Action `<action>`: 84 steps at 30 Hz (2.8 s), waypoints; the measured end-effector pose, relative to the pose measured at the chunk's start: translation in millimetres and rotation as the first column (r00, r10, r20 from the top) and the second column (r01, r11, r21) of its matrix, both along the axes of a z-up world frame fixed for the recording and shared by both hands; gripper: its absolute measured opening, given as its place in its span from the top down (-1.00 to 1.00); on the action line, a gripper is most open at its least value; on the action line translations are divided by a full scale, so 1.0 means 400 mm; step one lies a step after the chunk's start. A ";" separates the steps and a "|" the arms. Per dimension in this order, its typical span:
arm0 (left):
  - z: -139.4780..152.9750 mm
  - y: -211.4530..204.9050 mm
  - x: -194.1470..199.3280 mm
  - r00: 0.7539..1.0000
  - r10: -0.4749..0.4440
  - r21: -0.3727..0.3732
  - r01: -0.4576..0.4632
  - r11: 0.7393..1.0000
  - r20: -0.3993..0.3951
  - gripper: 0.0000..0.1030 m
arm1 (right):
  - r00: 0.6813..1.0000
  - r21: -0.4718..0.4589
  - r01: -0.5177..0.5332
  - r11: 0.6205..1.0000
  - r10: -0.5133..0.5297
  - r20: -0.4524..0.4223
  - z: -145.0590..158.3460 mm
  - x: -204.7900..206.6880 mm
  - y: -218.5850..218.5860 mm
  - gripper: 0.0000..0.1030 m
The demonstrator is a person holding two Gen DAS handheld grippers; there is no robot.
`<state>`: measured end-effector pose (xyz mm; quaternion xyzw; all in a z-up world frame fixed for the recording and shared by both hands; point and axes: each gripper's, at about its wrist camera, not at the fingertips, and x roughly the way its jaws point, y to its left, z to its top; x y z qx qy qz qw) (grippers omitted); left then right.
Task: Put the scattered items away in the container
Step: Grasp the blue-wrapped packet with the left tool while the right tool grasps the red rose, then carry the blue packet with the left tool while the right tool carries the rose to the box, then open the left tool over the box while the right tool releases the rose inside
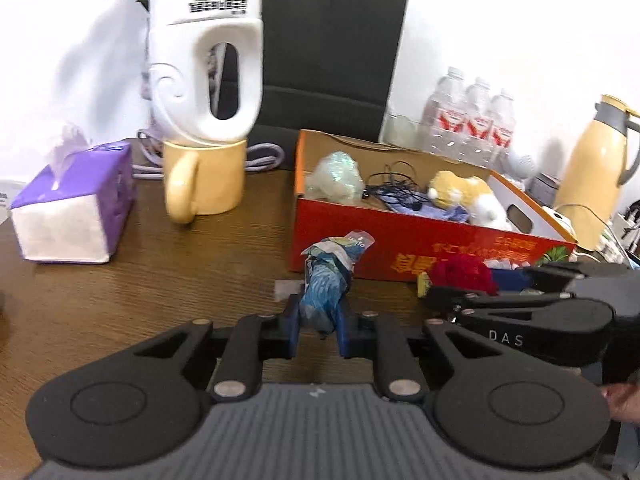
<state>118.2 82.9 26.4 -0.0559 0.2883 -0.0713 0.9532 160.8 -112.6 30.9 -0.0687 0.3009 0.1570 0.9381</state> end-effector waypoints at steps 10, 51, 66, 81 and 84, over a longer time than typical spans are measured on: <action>0.012 -0.022 -0.023 0.999 -0.027 0.026 0.026 0.999 0.042 0.65 | 0.996 0.556 0.032 0.830 0.022 -0.089 0.081 -0.138 -0.268 0.26; 0.164 -0.387 0.131 0.986 -0.113 0.190 0.089 0.978 0.121 0.64 | 0.990 0.079 0.128 0.989 -0.132 0.046 0.249 -0.007 -0.300 0.25; 0.088 -0.372 0.352 0.959 -0.185 -0.067 0.174 0.982 -0.215 0.14 | 0.953 -0.041 0.150 0.988 -0.156 -0.260 0.169 0.299 -0.300 -0.05; 0.318 -0.251 0.407 0.954 -0.108 0.018 0.118 0.993 -0.280 -0.82 | 0.892 0.048 0.201 0.978 -0.163 -0.421 0.290 0.346 -0.320 -0.46; 0.349 -0.246 0.378 0.969 -0.052 0.062 0.070 0.996 -0.243 -1.00 | 0.903 0.030 0.208 0.978 -0.180 -0.390 0.334 0.319 -0.311 -0.69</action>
